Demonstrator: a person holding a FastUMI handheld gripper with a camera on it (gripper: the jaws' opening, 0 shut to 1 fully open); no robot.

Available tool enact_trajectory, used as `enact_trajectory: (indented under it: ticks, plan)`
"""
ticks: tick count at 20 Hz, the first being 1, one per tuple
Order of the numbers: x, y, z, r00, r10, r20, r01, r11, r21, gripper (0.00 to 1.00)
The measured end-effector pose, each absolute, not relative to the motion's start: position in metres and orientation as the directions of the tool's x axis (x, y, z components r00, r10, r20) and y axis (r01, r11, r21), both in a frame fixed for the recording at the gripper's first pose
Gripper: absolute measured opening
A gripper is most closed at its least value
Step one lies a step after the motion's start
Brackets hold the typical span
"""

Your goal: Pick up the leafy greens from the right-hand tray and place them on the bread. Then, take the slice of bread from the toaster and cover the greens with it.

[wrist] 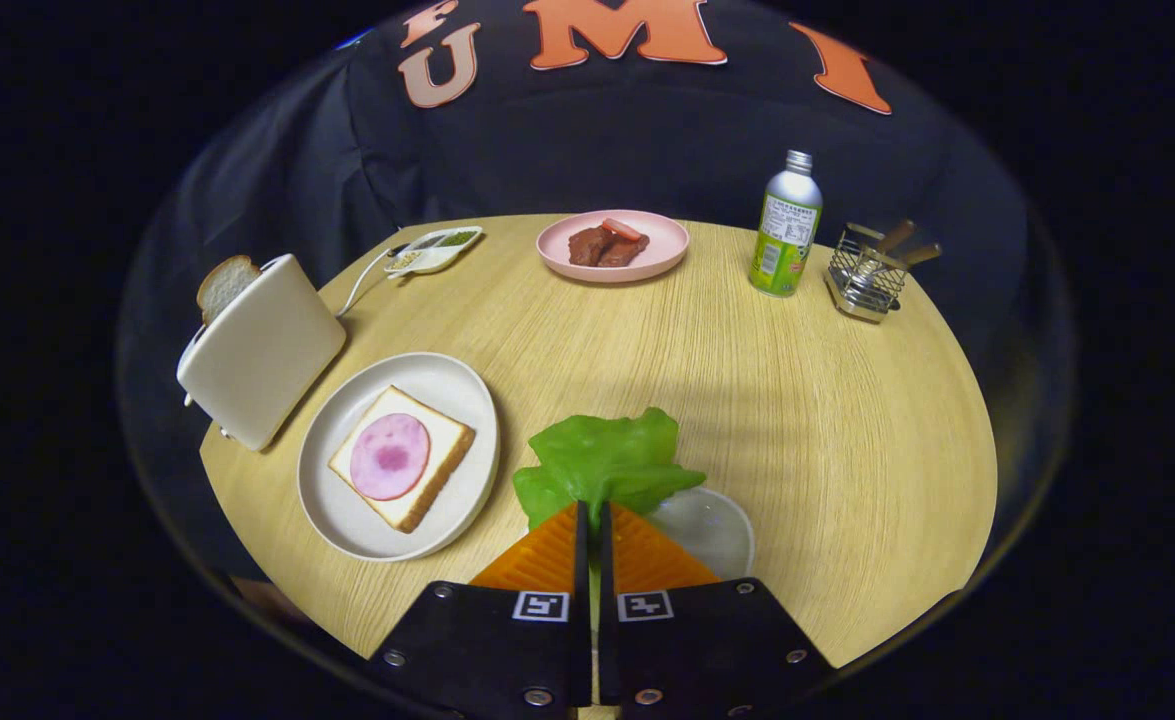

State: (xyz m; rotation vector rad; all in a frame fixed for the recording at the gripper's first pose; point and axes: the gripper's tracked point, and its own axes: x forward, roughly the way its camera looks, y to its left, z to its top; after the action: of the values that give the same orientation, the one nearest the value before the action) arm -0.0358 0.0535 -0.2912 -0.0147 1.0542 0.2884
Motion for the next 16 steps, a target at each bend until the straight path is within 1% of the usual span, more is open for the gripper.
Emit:
enact_trajectory:
  ticks: [9, 16]
  plan:
    - [-0.031, 0.099, -0.254, 0.492, 0.328, -0.807, -0.329, 0.928, 0.176, 0.03]
    - [-0.032, 0.15, -0.242, 0.465, 0.418, -0.781, -0.418, 0.881, 0.222, 0.03]
